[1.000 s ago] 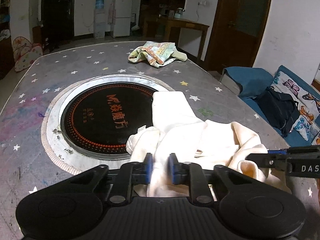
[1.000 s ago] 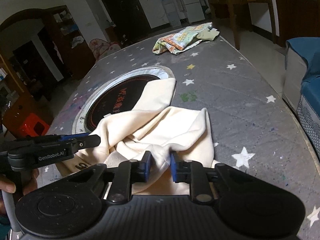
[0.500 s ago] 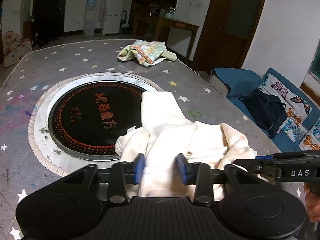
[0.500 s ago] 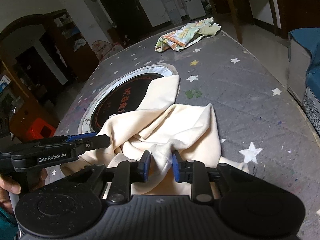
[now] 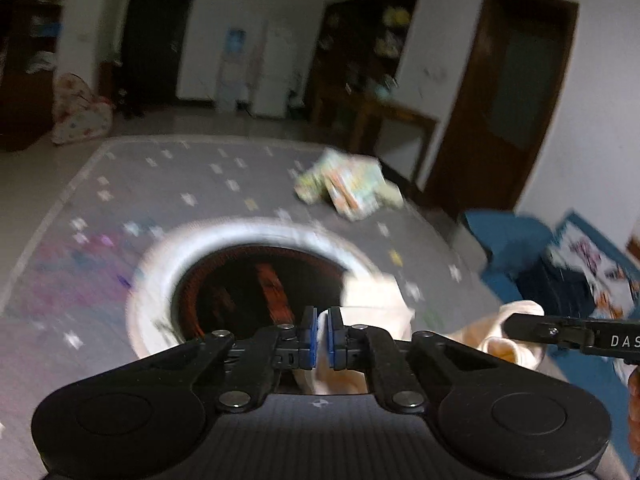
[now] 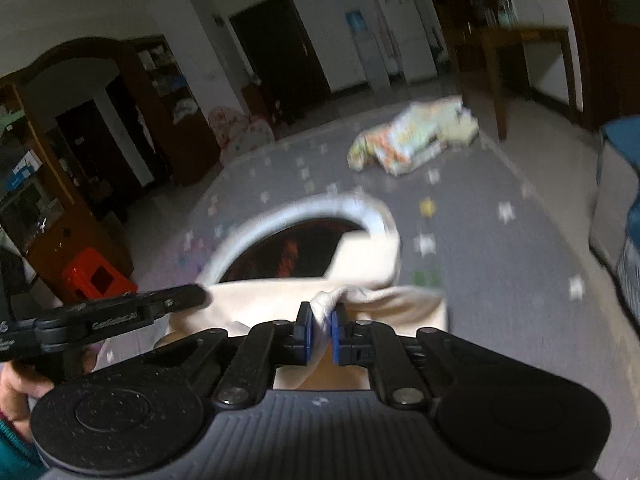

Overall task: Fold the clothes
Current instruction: 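Lift the sweatshirt with both grippers and shake it out flat onto the table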

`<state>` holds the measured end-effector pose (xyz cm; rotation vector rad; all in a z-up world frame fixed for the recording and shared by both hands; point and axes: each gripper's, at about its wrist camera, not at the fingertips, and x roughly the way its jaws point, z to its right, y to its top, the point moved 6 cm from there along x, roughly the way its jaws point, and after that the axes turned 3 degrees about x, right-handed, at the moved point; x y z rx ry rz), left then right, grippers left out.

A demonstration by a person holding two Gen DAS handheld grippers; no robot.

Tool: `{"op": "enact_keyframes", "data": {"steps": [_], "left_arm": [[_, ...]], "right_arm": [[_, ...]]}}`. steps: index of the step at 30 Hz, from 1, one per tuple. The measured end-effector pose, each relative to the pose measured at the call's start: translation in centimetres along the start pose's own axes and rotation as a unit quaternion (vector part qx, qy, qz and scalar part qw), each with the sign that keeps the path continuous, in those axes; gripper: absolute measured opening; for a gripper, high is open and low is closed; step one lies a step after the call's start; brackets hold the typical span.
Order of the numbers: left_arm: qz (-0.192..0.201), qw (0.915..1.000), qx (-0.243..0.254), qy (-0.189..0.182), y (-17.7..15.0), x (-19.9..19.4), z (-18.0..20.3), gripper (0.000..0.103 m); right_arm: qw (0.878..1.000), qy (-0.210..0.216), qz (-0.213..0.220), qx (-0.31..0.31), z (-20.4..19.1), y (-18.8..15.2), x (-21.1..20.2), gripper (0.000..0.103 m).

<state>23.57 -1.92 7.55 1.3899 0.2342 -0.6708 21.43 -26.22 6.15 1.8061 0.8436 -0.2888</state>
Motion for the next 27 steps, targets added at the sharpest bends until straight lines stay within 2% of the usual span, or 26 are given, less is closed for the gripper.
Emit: {"op": "enact_keyframes", "data": {"steps": [5,10,13,15,18,20,23,27], "left_arm": [[0.068,0.997,-0.031,0.022,4.8,-3.7,-2.2,0.005],[0.148,0.9874,-0.044,0.036,9.1,-9.2,-3.0,0.005],[0.176,0.9834,-0.038,0.027,10.0,-12.7,-2.8,0.005],[0.18,0.9831,-0.018,0.026,9.4,-14.8,-2.3,0.005],[0.159,0.987,0.007,0.021,6.6,-16.9,-1.5,0.006],[0.133,0.9908,0.016,0.014,3.8,-17.6,-1.1,0.006],[0.086,0.996,0.027,-0.001,-1.7,-18.1,-0.1,0.006],[0.018,0.9987,0.041,-0.026,-9.5,-18.9,1.7,0.006]], "right_arm": [[0.998,0.017,0.063,-0.022,-3.1,5.3,-1.1,0.007],[0.988,0.049,0.139,-0.053,-6.9,9.9,-4.4,0.007],[0.981,0.075,0.167,-0.07,-8.8,11.5,-7.1,0.007],[0.978,0.084,0.168,-0.089,-9.5,11.3,-8.6,0.007],[0.979,0.092,0.144,-0.108,-9.2,9.1,-10.3,0.007],[0.983,0.091,0.11,-0.117,-8.5,6.7,-10.6,0.007],[0.987,0.086,0.038,-0.131,-7.0,2.0,-10.5,0.007],[0.981,0.073,-0.072,-0.163,-5.3,-5.8,-10.8,0.007]]}}
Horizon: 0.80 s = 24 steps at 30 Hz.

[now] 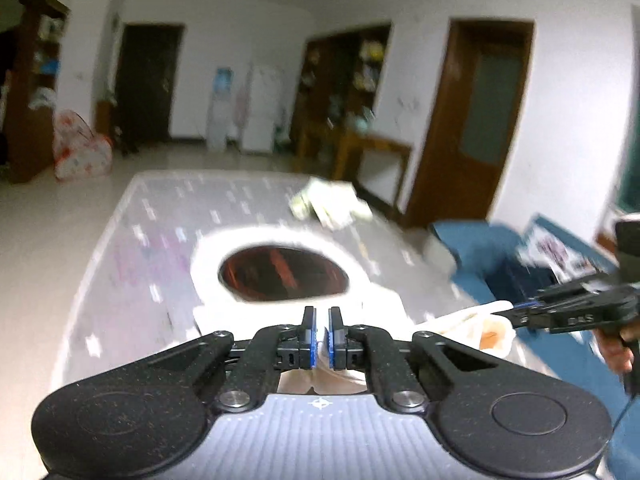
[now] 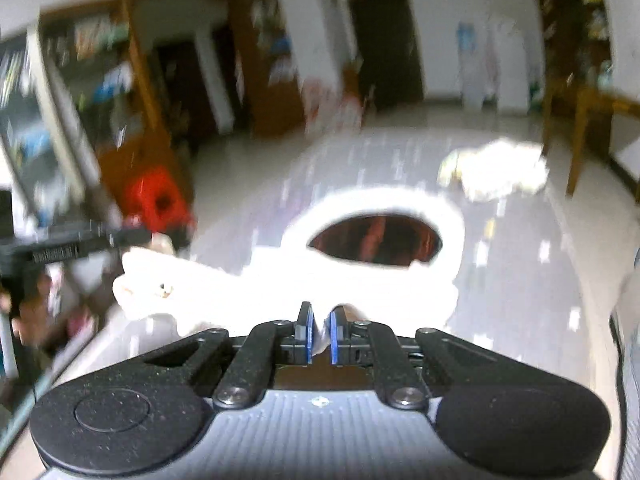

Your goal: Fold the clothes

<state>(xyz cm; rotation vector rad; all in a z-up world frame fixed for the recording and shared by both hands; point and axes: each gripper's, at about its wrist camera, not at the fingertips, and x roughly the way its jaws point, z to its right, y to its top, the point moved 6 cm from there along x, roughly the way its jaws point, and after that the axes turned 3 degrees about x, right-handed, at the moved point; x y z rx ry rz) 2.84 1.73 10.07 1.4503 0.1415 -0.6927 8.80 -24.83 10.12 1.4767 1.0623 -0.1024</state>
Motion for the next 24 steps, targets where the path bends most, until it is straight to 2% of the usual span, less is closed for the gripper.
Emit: {"op": "enact_keyframes", "data": {"steps": [4,7,9,12,16,21,24], "left_arm": [[-0.076,0.9967,0.005,-0.03,-6.9,-0.1,2.5,0.006],[-0.119,0.9922,-0.001,-0.037,-10.4,-0.6,2.6,0.006],[-0.128,0.9913,-0.002,-0.032,-11.7,-1.0,2.3,0.006],[-0.133,0.9899,-0.009,-0.048,-11.6,-1.8,2.3,0.007],[-0.114,0.9923,-0.004,-0.05,-10.5,-2.9,1.9,0.009],[-0.089,0.9954,-0.012,-0.033,-9.3,-3.9,0.5,0.013],[-0.088,0.9956,-0.027,-0.016,-9.3,-3.8,-0.8,0.014]], "right_arm": [[0.995,0.005,-0.094,-0.014,-1.5,-7.7,-0.2,0.007],[0.991,0.005,-0.13,-0.005,-1.5,-11.1,-0.4,0.013],[0.99,-0.003,-0.14,-0.008,-1.2,-12.0,-1.0,0.016],[0.992,-0.026,-0.121,-0.013,-0.4,-10.7,-1.7,0.017],[0.996,-0.046,-0.071,-0.011,0.7,-6.6,-1.2,0.024],[0.997,-0.068,-0.045,0.005,3.3,-3.4,3.8,0.024],[0.993,-0.104,-0.046,0.007,5.7,-2.4,7.4,0.024]]}}
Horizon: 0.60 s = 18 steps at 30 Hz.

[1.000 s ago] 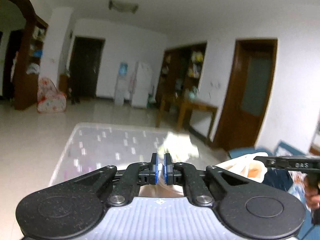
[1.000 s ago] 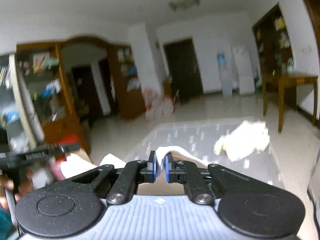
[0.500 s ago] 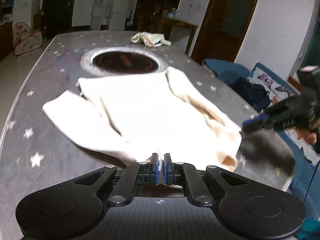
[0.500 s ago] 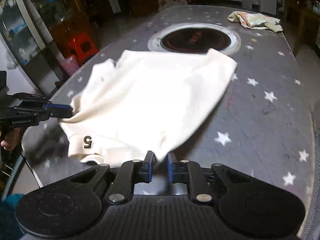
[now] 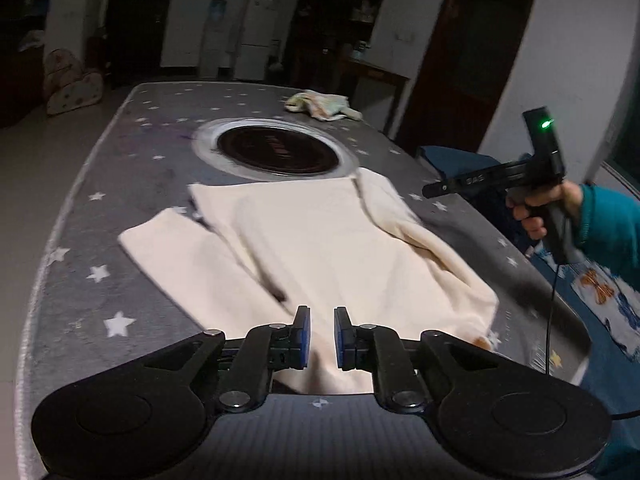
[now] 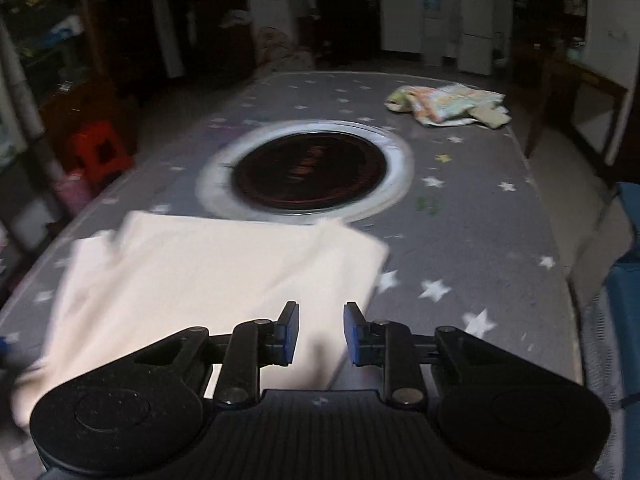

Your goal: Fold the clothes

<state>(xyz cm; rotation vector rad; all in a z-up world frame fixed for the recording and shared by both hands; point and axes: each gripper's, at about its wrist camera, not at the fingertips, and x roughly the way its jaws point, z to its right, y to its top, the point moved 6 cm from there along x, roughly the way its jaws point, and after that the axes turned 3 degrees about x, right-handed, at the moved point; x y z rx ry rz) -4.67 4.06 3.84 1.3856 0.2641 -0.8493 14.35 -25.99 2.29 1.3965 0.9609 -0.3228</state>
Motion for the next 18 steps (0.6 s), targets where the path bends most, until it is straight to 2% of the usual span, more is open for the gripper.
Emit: {"op": "enact_keyframes", "data": {"steps": [2,7,12,15,18], "left_arm": [[-0.001,0.9999,-0.013,0.007,0.0,0.2,-0.7,0.016],[-0.004,0.9996,-0.025,0.007,0.3,1.7,-1.0,0.019],[0.006,0.9996,-0.029,0.001,1.2,3.1,-0.5,0.026],[0.011,0.9994,-0.033,-0.003,1.8,4.0,-0.2,0.028],[0.012,0.9993,-0.034,-0.012,2.2,5.1,0.3,0.028]], "right_arm": [[1.0,-0.017,-0.003,0.022,1.2,0.5,1.9,0.024],[0.997,-0.018,-0.007,0.071,3.2,1.1,6.0,0.026],[0.997,-0.025,-0.004,0.068,3.1,1.1,8.0,0.026],[0.998,-0.033,0.003,0.046,2.8,1.0,7.9,0.003],[0.998,-0.052,0.014,0.041,3.3,1.0,6.8,0.002]]}}
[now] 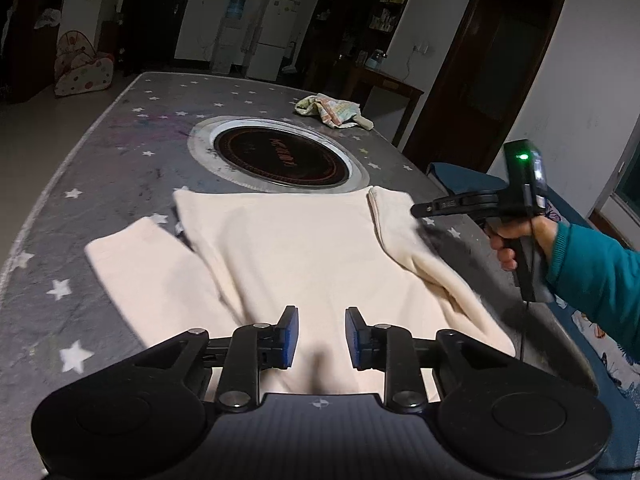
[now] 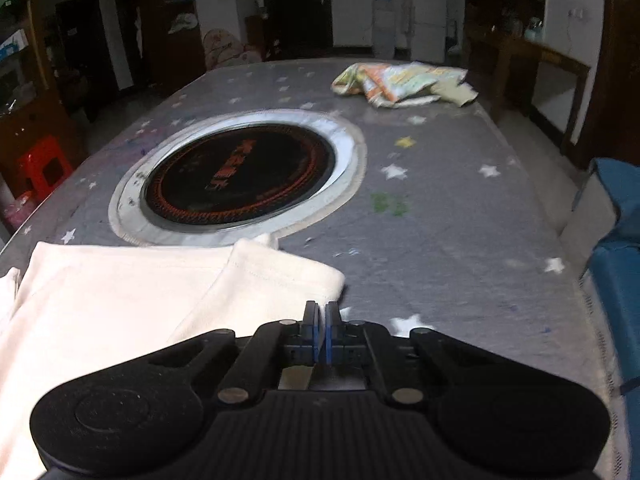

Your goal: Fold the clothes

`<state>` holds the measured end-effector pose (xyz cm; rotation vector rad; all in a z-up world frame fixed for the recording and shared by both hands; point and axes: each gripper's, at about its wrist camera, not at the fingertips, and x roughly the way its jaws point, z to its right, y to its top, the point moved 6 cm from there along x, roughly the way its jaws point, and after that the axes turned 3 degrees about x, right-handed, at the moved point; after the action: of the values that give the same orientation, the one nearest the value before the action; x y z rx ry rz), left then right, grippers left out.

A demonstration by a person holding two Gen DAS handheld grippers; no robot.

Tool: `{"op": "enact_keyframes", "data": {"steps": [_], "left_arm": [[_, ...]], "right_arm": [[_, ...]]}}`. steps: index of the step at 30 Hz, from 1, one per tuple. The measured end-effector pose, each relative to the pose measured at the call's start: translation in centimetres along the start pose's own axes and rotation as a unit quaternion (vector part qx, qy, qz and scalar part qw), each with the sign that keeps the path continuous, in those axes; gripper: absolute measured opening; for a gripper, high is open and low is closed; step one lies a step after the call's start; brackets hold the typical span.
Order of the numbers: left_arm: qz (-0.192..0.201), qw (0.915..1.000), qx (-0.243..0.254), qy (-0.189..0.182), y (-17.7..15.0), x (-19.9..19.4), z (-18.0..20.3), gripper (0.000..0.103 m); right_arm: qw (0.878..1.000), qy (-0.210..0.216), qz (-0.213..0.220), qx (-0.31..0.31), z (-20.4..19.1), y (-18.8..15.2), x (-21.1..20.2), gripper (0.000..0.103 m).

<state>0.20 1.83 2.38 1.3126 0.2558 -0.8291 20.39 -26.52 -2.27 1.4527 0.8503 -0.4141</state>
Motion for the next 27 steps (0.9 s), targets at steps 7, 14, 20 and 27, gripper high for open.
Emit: {"op": "enact_keyframes", "data": {"steps": [7,14,20,27], "left_arm": [[-0.006,0.9995,0.03,-0.012,0.1,2.0,1.9,0.031],[-0.026,0.998,0.055,-0.016,-1.2,3.0,3.3,0.035],[-0.035,0.9959,0.074,-0.038,-1.6,2.9,5.3,0.036],[-0.038,0.9873,0.113,-0.105,-0.9,4.9,10.8,0.036]], "right_arm": [[0.996,-0.072,0.046,-0.031,3.4,0.8,-5.1,0.002],[0.985,-0.168,0.017,-0.016,9.5,-1.9,-8.2,0.002],[0.979,-0.202,-0.009,-0.011,12.2,-4.4,-9.3,0.01],[0.994,-0.11,0.01,-0.018,8.3,-3.6,-8.1,0.023]]}}
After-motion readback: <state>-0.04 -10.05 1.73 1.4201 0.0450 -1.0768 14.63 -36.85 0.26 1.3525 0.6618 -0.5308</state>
